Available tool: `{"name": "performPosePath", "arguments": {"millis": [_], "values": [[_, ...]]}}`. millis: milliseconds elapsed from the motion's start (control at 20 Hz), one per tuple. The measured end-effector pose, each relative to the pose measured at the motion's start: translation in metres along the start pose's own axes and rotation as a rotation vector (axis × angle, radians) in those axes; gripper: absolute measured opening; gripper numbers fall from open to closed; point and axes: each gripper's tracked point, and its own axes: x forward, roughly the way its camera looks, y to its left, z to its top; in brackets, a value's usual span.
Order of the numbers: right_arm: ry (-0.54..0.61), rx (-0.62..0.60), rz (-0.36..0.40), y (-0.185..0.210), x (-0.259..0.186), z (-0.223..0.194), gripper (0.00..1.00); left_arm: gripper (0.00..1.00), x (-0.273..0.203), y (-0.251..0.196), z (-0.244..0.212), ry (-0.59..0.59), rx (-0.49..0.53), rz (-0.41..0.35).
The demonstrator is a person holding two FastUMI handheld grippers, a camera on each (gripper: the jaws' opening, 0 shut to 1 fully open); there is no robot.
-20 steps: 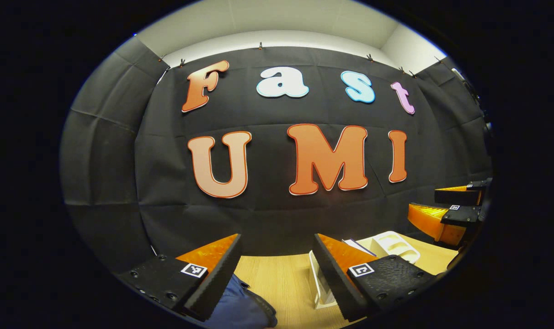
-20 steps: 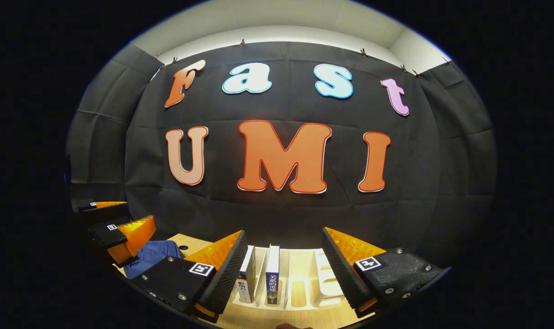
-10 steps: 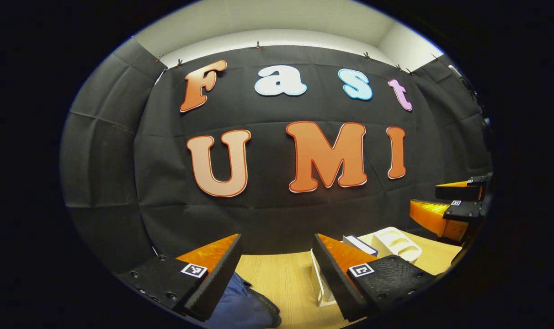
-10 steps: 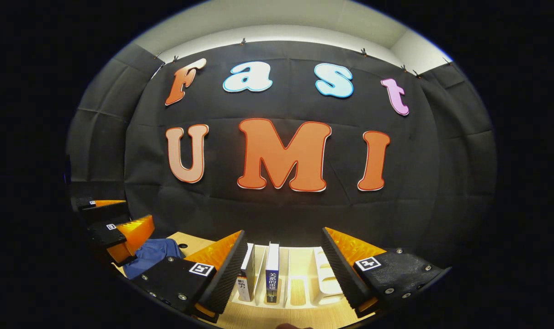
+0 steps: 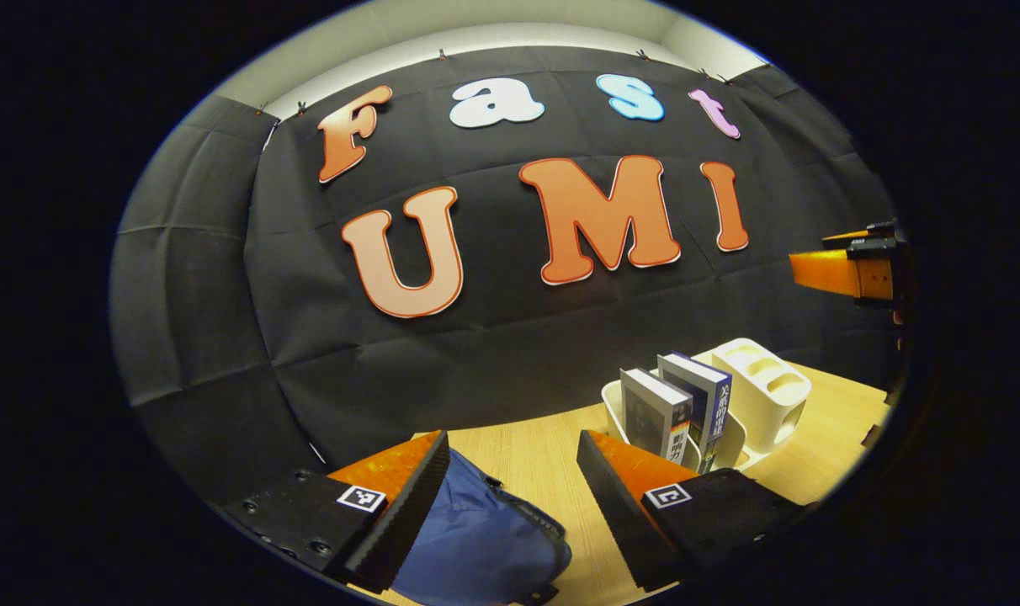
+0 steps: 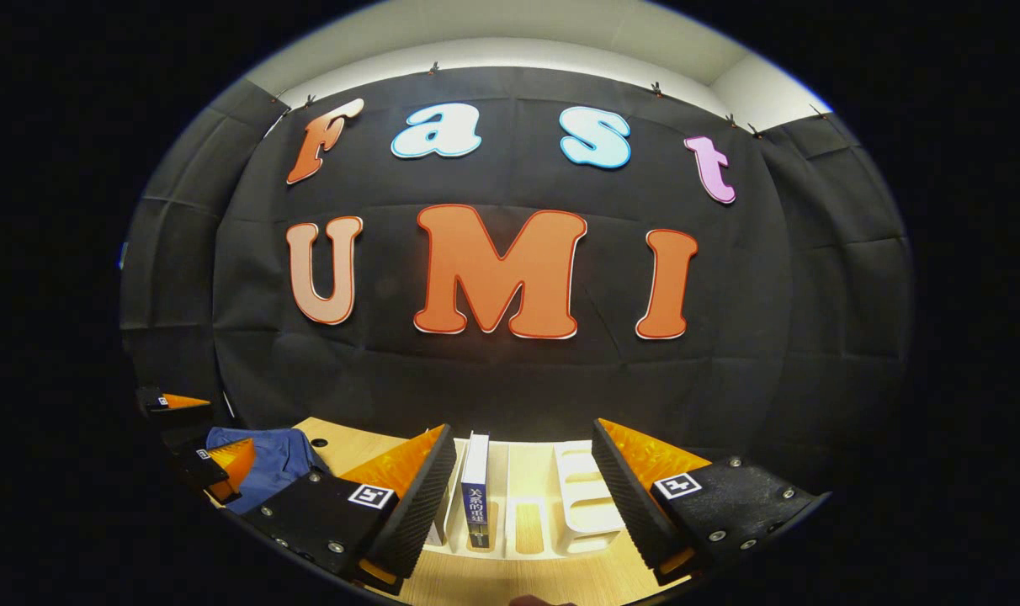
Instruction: Open the schoolbag, grab two books from the bookshelf and put them into the schoolbag.
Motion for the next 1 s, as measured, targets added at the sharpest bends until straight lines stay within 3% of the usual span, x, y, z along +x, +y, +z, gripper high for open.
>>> {"name": "performPosePath", "arguments": {"millis": [450,1000], "values": [[0.033,-0.022,-0.016,0.000,-0.002,-0.017,0.96,0.96,-0.006,0.003,-0.080,0.131,0.281,-0.027],[0.078,-0.045,-0.064,-0.013,0.003,-0.038,0.96,0.95,-0.023,-0.016,-0.202,0.395,0.486,-0.115]]}}
